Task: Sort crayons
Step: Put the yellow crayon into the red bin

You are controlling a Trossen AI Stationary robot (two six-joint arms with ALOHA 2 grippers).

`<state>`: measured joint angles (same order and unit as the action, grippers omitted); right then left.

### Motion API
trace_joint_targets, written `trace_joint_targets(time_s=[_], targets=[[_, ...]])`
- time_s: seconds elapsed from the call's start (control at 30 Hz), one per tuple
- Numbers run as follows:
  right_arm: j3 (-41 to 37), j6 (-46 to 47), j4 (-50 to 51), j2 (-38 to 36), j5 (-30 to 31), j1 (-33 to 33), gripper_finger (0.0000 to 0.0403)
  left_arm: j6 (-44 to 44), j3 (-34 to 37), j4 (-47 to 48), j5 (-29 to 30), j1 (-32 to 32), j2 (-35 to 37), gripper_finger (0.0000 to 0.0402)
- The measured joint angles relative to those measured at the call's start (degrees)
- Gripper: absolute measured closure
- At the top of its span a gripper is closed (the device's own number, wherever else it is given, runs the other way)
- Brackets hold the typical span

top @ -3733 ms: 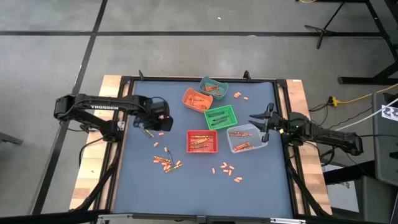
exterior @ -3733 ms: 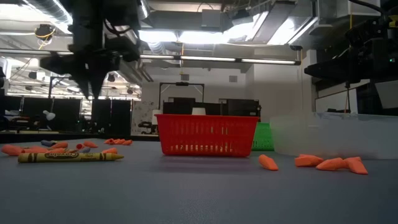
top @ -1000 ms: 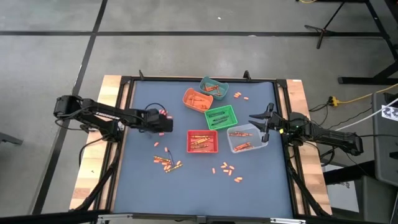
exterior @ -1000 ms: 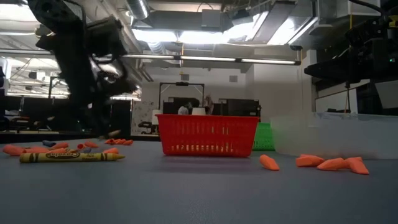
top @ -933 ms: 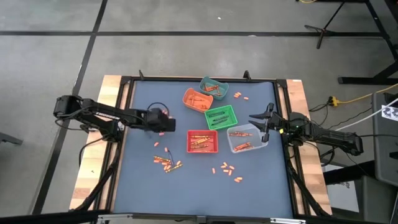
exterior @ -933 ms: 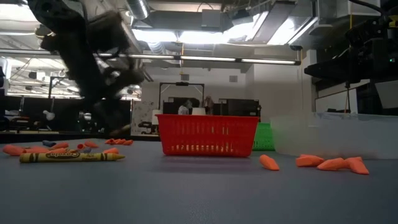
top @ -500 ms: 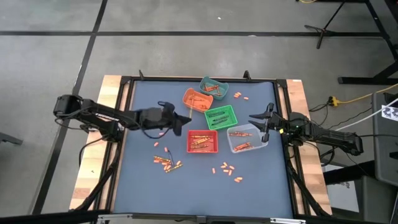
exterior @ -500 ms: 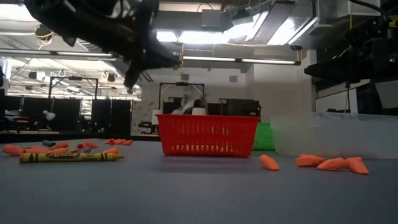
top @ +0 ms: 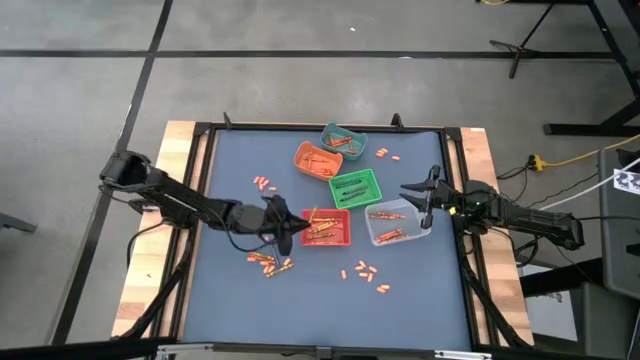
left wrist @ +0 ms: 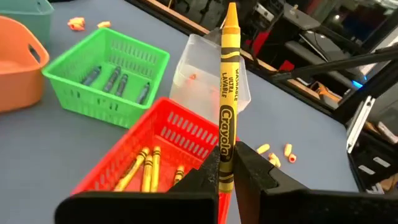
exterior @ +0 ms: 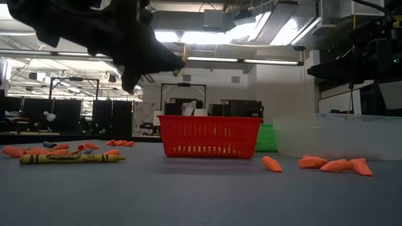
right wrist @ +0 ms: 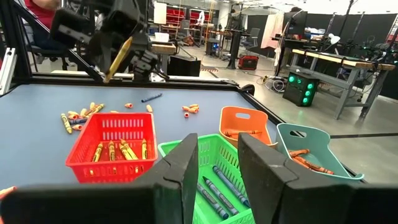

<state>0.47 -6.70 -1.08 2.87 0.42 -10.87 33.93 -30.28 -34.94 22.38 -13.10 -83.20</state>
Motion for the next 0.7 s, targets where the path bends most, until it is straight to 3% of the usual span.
trace_joint_targets(time_s=[0.2, 0.4, 0.7], targets=[[0.0, 0.0, 0.0, 0.0, 0.0, 0.0, 0.029, 0.0, 0.0, -8.4, 0.8, -0.5, -9.1, 0.039], [0.0, 0.0, 0.0, 0.0, 0.0, 0.0, 0.029, 1.0, 0.0, -8.8, 0.8, -0.5, -14.0, 0.0386], [0.0, 0.0, 0.0, 0.0, 0.0, 0.0, 0.029, 3.4, 0.0, -8.6, 0.9, 0.2, -14.9, 0.0322]])
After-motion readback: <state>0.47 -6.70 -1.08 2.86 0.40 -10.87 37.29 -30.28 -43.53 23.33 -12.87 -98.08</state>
